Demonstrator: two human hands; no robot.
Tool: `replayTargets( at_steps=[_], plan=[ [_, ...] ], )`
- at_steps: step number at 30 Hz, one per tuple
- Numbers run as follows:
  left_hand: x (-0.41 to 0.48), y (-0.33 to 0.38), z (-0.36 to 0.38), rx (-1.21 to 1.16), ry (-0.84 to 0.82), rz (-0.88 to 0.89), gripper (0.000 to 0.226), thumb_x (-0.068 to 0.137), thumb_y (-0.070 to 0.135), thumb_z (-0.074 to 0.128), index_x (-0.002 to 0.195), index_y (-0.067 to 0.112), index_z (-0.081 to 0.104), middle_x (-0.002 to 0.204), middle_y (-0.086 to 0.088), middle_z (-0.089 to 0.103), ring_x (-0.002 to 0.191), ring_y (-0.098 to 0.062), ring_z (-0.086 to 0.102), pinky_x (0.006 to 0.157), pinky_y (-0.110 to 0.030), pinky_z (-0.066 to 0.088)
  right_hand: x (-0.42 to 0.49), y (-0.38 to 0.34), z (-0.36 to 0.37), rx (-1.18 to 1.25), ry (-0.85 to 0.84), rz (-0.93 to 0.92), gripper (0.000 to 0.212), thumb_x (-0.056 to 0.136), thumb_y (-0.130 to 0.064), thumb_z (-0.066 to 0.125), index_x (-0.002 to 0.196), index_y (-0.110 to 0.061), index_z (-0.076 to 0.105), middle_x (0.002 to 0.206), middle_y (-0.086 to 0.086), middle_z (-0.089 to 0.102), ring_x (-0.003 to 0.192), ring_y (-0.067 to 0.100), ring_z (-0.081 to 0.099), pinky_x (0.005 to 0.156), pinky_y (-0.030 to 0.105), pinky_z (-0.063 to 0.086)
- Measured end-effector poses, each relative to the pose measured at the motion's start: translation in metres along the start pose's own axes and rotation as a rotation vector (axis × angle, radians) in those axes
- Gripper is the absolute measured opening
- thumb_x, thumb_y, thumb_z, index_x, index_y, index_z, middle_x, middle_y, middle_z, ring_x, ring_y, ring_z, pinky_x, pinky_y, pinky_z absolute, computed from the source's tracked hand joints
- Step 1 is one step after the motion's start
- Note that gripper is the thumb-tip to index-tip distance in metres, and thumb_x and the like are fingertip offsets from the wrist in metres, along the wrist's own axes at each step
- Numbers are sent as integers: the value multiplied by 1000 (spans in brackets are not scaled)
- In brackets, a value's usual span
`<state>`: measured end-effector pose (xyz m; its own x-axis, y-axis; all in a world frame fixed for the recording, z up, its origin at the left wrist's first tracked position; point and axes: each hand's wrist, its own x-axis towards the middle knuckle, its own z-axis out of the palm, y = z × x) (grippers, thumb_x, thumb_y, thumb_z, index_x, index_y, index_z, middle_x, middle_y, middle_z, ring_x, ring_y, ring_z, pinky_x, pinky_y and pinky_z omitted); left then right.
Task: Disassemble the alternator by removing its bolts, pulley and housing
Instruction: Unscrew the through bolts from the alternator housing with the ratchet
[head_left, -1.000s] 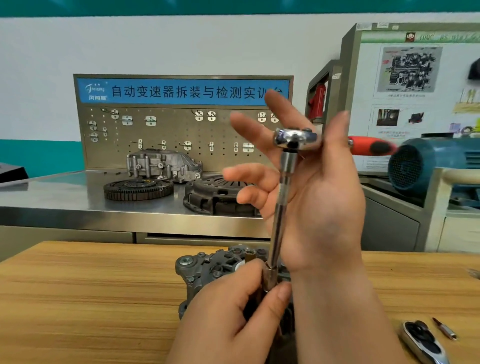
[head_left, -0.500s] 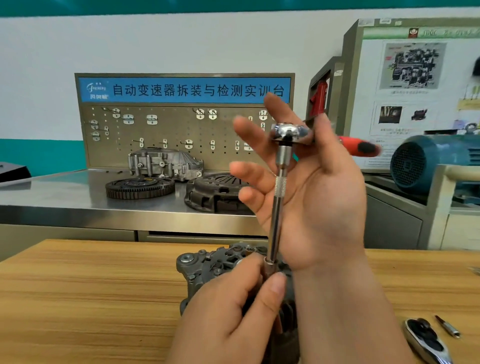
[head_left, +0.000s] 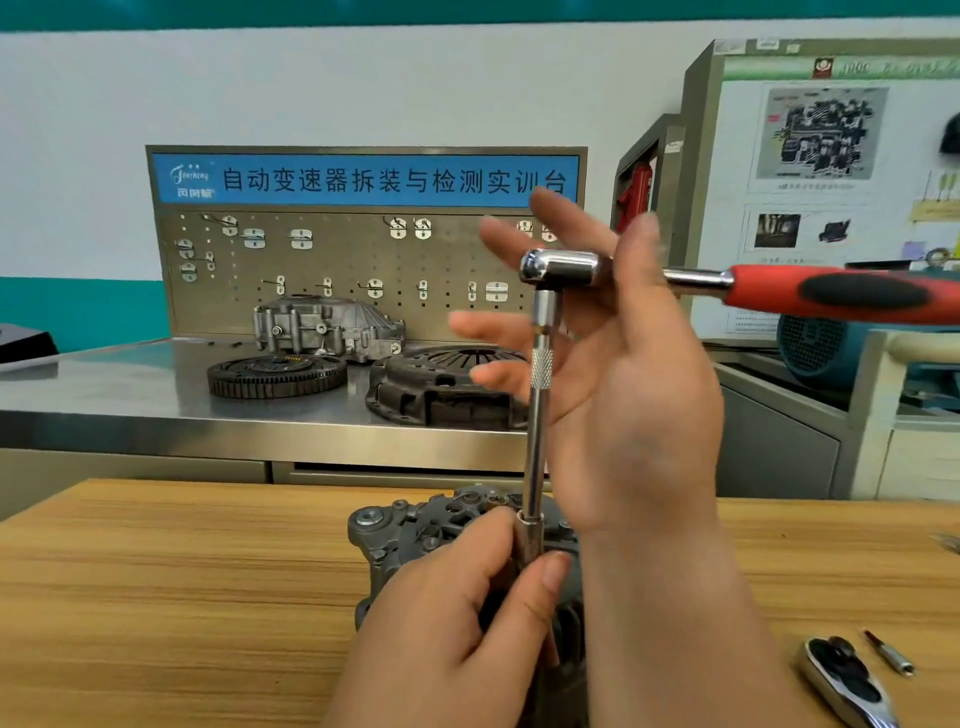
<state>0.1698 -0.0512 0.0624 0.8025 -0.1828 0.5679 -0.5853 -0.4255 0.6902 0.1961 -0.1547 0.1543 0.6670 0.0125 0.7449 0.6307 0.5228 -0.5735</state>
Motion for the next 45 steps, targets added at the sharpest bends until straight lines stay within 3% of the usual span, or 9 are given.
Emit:
replayTargets(
  at_steps=[3,6,10,15,21,26,36,41,45],
  plan=[
    [0,0,-2,-71,-45,12,52,71,72,39,99,33,60,84,13,70,83,-7,66,79,-44,53,3,0,-5,254,-152,248,56,98,-53,20,113,-15,59,90,4,75,59,15,68,49,21,50],
    [4,0,-8,-117,-133,29,47,75,69,43,106,38,61,89,8,71,90,-12,67,85,-48,52,4,-2,-11,316,-203,272,53,98,-49,23,108,-13,62,88,4,75,57,14,68,47,19,49],
    [15,1,-20,-30,-83,148,39,78,64,48,107,43,62,98,16,70,99,-2,63,84,-32,51,5,-2,-13,276,-220,262,49,96,-46,28,104,-13,63,88,6,75,57,15,68,48,20,49],
    [37,-1,-19,-121,-320,90,50,74,56,55,93,11,69,87,-16,69,81,-29,65,78,-50,50,5,-2,-14,342,-262,289,50,96,-47,28,102,-14,65,88,6,74,60,15,69,50,21,50],
    [30,-9,-11,-309,-397,131,31,87,50,50,102,26,62,86,-9,71,82,-26,68,79,-46,52,6,-1,-18,359,-247,289,52,99,-47,25,100,-13,65,87,6,75,60,15,69,50,21,50],
    [30,-11,-10,-355,-436,141,31,91,40,45,100,11,55,67,-3,69,68,-4,65,73,-19,44,7,3,-17,349,-232,279,53,102,-48,22,101,-15,62,85,4,74,60,14,69,50,21,50],
    [29,-15,-7,-373,-397,118,25,86,46,48,97,27,59,68,-1,67,63,-14,65,68,-30,42,0,7,-3,-357,87,-283,26,96,-30,45,98,-14,64,85,17,70,69,12,68,58,17,48],
    [27,-12,-11,-483,-424,118,30,91,41,49,110,21,61,91,-20,68,75,-31,65,73,-36,50,2,3,-1,90,-22,109,46,90,-52,35,106,-18,62,85,8,74,64,16,66,53,24,50],
    [29,-13,-8,-470,-412,105,21,87,39,52,95,22,63,72,-9,66,63,-19,64,66,-36,48,3,4,-1,223,-87,218,51,97,-55,27,115,-20,60,88,4,74,64,14,67,50,21,51]
  ],
)
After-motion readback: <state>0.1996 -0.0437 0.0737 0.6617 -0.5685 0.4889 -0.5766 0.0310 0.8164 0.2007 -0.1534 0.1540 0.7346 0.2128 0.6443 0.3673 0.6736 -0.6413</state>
